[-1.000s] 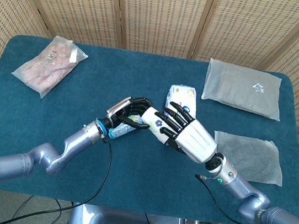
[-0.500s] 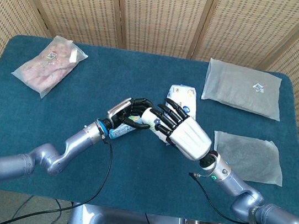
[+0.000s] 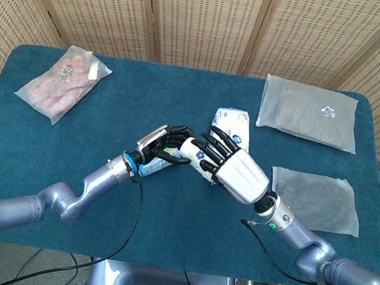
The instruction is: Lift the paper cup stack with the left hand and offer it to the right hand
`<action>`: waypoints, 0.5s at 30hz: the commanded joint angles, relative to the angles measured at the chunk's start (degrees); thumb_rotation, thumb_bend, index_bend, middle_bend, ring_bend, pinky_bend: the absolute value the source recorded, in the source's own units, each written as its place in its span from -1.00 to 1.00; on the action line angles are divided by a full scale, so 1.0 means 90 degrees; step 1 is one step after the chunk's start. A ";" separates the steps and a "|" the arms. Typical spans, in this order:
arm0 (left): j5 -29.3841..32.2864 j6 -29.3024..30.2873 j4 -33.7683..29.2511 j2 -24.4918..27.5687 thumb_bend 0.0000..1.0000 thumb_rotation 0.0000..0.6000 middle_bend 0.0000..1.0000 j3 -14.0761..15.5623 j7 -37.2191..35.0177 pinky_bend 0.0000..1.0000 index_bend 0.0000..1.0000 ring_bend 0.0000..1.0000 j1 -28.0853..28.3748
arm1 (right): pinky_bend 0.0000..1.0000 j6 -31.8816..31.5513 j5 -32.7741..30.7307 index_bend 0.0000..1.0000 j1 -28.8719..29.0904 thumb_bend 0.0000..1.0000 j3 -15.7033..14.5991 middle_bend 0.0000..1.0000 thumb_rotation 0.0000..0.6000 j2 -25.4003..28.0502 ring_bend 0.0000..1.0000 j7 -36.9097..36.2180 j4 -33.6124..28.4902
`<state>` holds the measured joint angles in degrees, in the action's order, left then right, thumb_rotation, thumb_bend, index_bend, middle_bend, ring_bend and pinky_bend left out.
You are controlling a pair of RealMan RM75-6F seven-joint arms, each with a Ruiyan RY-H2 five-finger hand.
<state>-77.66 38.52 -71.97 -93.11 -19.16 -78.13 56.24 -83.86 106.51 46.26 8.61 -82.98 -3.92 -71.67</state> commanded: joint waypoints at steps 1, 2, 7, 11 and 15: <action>-0.0002 0.0001 -0.0001 0.0000 -0.63 1.00 -0.02 0.0002 -0.0004 0.03 0.01 -0.03 -0.0001 | -0.63 -0.0020 0.0007 0.30 0.0005 0.09 -0.0016 -0.38 1.00 -0.0010 -0.56 -0.0003 0.0016; -0.0007 0.0001 -0.0003 0.0002 -0.63 1.00 -0.02 0.0004 -0.0007 0.03 0.01 -0.03 -0.0001 | -0.63 -0.0031 0.0010 0.32 0.0007 0.10 -0.0022 -0.38 1.00 -0.0014 -0.56 -0.0001 0.0025; -0.0015 -0.0001 -0.0008 0.0007 -0.63 1.00 -0.02 0.0007 -0.0016 0.03 0.01 -0.03 0.0000 | -0.63 -0.0055 0.0012 0.37 0.0008 0.15 -0.0042 -0.38 1.00 -0.0022 -0.56 0.0001 0.0046; -0.0030 -0.0008 -0.0014 0.0012 -0.63 1.00 -0.02 0.0018 -0.0026 0.03 0.01 -0.03 0.0003 | -0.63 -0.0063 0.0007 0.38 0.0011 0.16 -0.0063 -0.38 1.00 -0.0035 -0.56 0.0012 0.0060; -0.0042 -0.0004 -0.0014 0.0014 -0.63 1.00 -0.02 0.0025 -0.0045 0.03 0.01 -0.03 0.0002 | -0.63 -0.0068 0.0009 0.39 0.0020 0.16 -0.0079 -0.38 1.00 -0.0054 -0.56 0.0036 0.0075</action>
<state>-78.03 38.49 -72.09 -92.99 -18.93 -78.53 56.26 -84.47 106.58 46.43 7.91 -83.45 -3.62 -71.02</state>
